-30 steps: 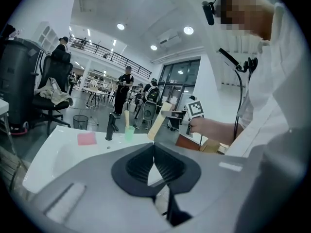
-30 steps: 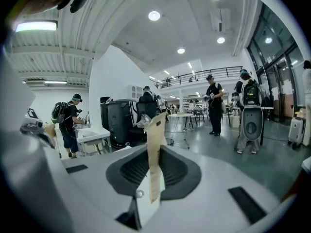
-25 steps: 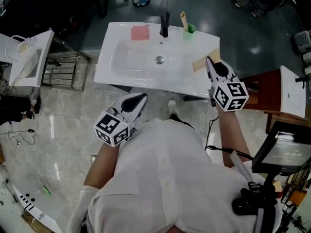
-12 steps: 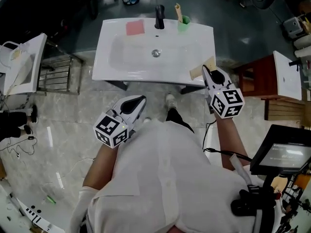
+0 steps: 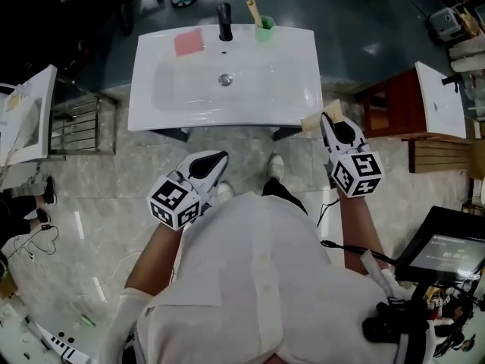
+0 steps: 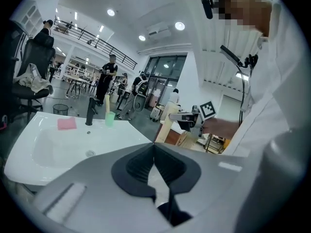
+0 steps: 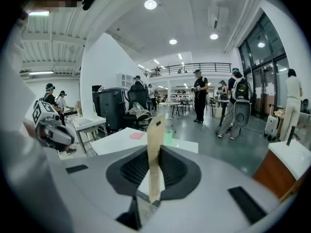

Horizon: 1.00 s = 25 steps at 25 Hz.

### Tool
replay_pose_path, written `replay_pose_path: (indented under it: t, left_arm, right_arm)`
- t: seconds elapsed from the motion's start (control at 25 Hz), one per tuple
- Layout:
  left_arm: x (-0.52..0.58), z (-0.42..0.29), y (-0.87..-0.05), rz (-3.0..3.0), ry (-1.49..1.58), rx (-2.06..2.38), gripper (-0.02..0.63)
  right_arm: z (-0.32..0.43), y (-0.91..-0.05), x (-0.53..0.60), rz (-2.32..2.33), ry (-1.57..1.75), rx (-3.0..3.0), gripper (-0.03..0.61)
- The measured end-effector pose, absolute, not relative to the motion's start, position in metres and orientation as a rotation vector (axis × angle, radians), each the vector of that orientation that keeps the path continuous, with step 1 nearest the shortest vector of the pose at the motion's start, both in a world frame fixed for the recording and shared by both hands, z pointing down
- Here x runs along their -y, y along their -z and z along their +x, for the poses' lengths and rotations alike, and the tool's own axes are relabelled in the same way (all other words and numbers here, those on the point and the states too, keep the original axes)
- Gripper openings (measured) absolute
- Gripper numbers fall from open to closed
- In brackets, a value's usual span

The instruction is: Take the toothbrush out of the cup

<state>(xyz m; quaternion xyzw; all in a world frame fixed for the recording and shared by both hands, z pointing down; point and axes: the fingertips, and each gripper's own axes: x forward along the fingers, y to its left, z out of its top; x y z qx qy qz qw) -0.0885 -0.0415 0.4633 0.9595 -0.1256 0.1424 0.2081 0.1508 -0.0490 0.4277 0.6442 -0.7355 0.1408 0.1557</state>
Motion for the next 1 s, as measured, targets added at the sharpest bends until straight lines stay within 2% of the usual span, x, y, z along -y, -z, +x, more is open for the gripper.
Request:
replay_pose_path:
  t: [0.32,0.6,1.0]
  left_arm:
    - [0.084,0.010,-0.451,2.714,-0.386,0.396,0.010]
    - [0.149,0.079,-0.452,2.665,-0.382,0.638,0.084]
    - [0.260,0.112,-0.468,2.567,-0.339,0.906,0.122]
  right_arm:
    - [0.218,-0.428,0.058,1.815,-0.410,2.179,0.049]
    - [0.271,-0.436,0.066,1.716,-0.380,2.253,0.049]
    - [0.265,-0.447,0.092,1.589,-0.378,2.324,0.048]
